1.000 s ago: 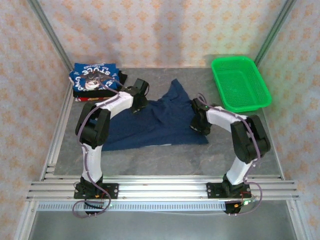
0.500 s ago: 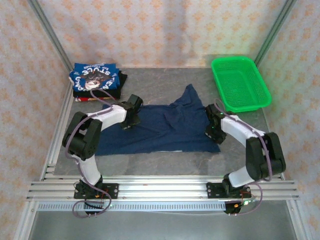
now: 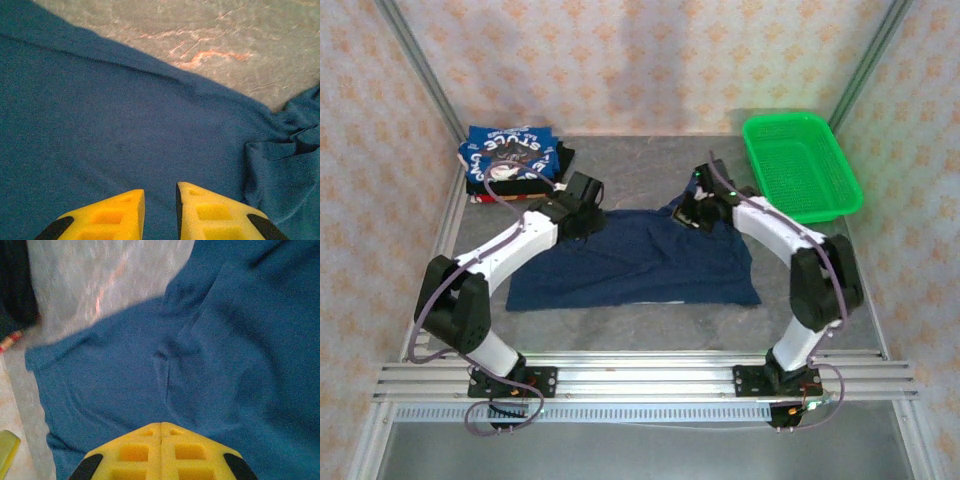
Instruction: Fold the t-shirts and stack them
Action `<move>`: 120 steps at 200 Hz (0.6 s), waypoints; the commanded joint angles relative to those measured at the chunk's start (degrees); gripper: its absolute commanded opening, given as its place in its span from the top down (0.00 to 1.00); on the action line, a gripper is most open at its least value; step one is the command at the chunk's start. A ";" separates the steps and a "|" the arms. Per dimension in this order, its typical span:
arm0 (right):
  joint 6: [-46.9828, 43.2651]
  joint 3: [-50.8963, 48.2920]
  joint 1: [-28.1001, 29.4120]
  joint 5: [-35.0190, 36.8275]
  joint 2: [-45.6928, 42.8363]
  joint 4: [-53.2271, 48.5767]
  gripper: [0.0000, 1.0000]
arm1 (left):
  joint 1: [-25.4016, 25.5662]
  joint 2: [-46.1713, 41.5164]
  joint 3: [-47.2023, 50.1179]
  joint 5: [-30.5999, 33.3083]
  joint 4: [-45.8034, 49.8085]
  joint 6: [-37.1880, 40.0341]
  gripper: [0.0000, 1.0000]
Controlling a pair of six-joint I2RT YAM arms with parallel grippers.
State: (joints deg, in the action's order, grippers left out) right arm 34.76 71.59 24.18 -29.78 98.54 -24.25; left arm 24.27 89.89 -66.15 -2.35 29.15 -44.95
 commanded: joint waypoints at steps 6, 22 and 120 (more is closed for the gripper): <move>1.06 0.02 2.09 -4.05 3.36 -0.88 0.99 | -0.87 -1.78 5.39 0.71 0.30 -0.32 0.77; 2.21 -0.15 2.53 -3.37 4.93 -0.64 0.99 | -1.42 -2.97 8.64 1.74 0.04 -0.87 0.78; 3.39 10.48 2.64 -0.01 20.19 2.82 0.97 | -2.87 -7.55 19.34 4.81 0.26 -1.03 0.79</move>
State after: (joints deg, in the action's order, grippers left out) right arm 37.50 78.59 26.85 -29.82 115.98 -24.73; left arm 21.96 84.14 -48.53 -0.73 28.86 -45.60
